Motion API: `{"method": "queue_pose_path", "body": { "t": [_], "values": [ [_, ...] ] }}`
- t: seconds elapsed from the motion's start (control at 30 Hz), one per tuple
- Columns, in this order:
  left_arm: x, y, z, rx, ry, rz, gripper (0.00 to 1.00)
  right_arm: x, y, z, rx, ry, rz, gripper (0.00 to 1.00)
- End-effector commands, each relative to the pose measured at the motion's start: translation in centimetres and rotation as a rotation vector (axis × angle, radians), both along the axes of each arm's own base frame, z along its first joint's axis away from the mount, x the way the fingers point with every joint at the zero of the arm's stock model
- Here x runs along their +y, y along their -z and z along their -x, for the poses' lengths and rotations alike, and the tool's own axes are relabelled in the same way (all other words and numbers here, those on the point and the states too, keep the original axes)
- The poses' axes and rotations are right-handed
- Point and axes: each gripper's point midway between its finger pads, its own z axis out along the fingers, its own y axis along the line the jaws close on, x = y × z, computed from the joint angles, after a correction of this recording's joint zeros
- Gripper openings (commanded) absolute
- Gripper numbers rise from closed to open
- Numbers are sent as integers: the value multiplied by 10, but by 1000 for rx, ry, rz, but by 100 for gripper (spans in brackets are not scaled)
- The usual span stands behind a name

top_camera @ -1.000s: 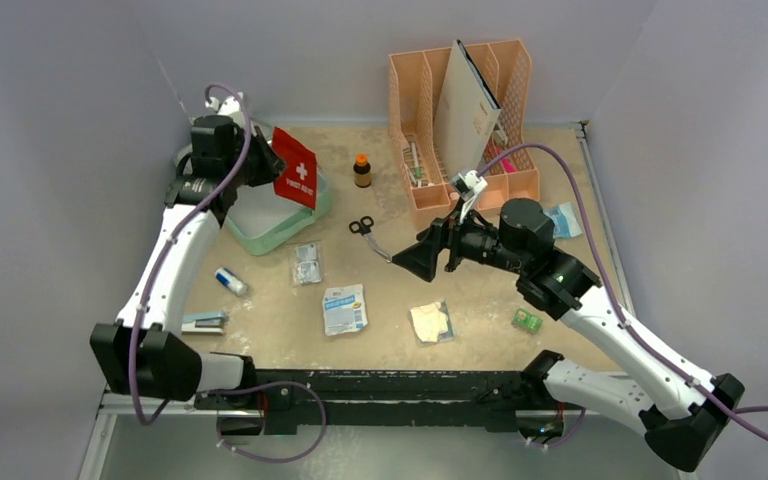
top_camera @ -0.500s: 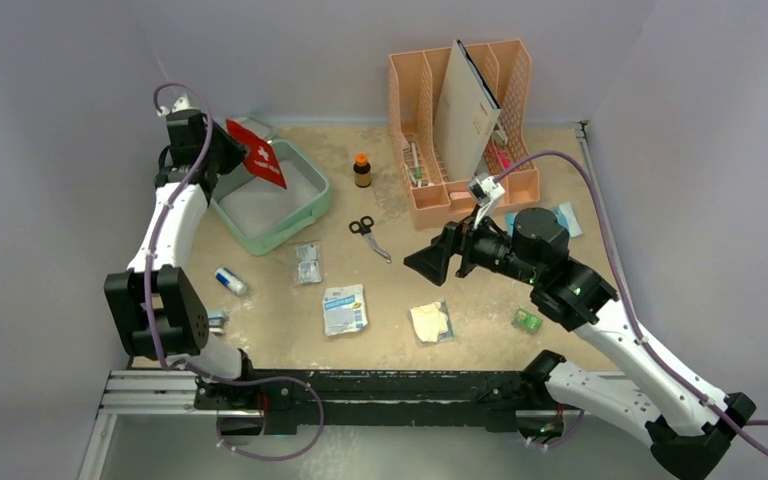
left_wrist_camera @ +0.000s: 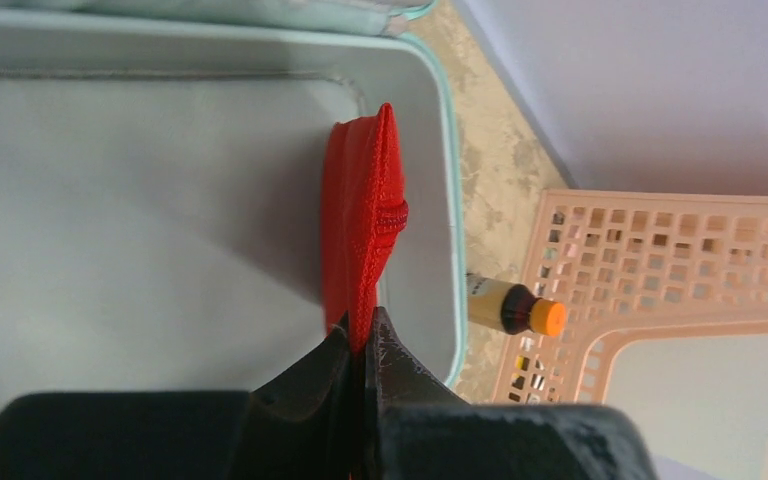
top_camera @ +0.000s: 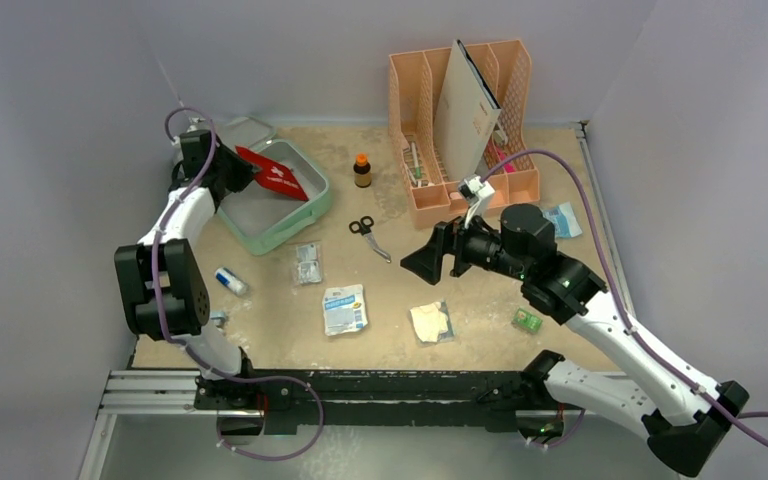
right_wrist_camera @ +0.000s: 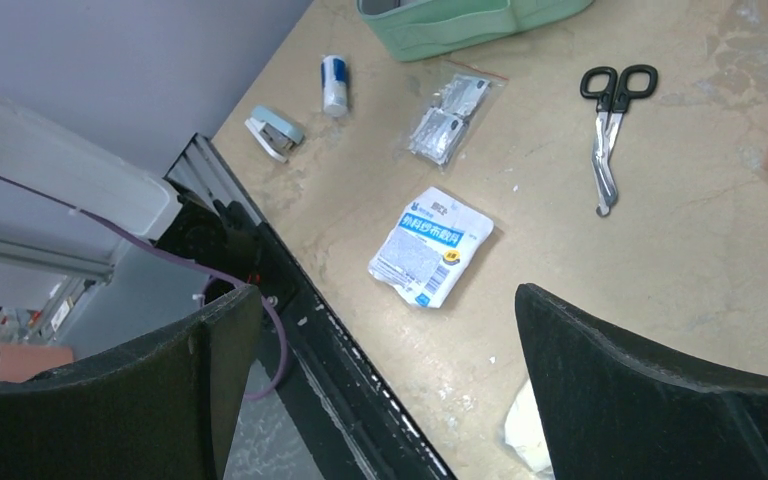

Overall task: Organize the medicine kit
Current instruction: Place the medicine pouch inside the medicine box.

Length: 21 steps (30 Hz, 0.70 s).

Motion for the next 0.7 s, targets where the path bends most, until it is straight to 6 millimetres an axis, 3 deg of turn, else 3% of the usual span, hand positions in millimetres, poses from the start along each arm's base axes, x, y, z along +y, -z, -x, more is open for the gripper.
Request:
{"method": "queue_pose_path", "body": {
  "t": [0.0, 0.1, 0.33, 0.4, 0.47, 0.6, 0.67],
  "values": [
    [11, 5, -7, -20, -29, -40, 0, -5, -25, -4, -101, 16, -24, 99],
    [9, 15, -8, -1, -3, -34, 1, -6, -25, -5, -115, 18, -12, 99],
    [20, 40, 7, 114, -25, -91, 28, -5, -21, -6, -107, 3, 10, 99],
    [24, 44, 12, 137, -29, -114, 30, -5, -21, -6, -111, 1, 13, 99],
    [25, 46, 14, 143, -21, -133, 27, -5, -20, -6, -115, -2, 17, 99],
    [29, 55, 17, 157, -18, -168, 0, -4, -18, -6, -118, -7, 20, 99],
    [32, 58, 18, 163, -30, -182, 0, -4, -17, -7, -116, -2, 23, 99]
  ]
}}
